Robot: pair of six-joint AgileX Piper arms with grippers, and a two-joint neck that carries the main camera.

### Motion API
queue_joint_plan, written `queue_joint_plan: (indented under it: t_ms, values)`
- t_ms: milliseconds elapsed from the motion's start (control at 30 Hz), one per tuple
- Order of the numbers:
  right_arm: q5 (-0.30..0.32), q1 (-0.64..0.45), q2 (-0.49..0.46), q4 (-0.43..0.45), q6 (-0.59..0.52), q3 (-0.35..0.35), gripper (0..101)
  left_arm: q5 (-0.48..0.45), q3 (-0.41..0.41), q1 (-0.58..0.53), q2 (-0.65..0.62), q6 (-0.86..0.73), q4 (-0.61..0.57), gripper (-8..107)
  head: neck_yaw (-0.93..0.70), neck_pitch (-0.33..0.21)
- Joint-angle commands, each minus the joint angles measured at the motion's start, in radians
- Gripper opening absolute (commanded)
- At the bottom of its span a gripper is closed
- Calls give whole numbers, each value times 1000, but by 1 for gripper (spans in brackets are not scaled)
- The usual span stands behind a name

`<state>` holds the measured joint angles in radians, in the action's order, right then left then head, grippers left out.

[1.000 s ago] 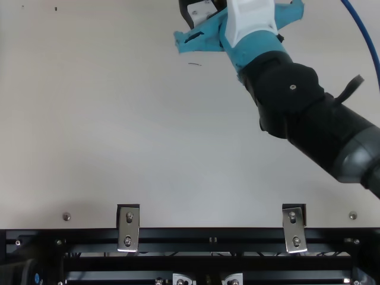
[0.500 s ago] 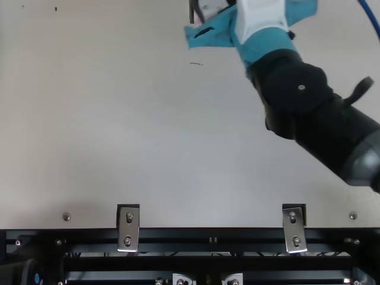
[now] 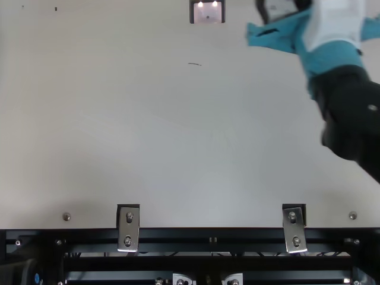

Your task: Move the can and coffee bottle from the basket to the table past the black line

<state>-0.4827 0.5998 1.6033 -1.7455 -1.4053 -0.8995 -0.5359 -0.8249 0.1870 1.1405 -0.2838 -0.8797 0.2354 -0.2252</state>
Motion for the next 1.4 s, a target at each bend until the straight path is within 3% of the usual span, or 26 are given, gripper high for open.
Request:
queue_joint_plan:
  t_ms: [0,433,767,1033,1367]
  values:
    - [-6,-25,-45,0,3,50,0,0,0,0,0,0,0,90,49,-13]
    - [-7,-224,-255,0,-4,267,0,0,0,0,0,0,0,90,319,-61]
    - [30,-438,-364,0,-45,377,0,0,0,0,0,0,0,90,432,-84]
    - [84,-659,-360,0,-113,405,0,0,0,0,0,0,0,90,432,-84]
    - [175,-905,-267,26,-249,350,0,0,0,0,0,0,0,90,432,-84]
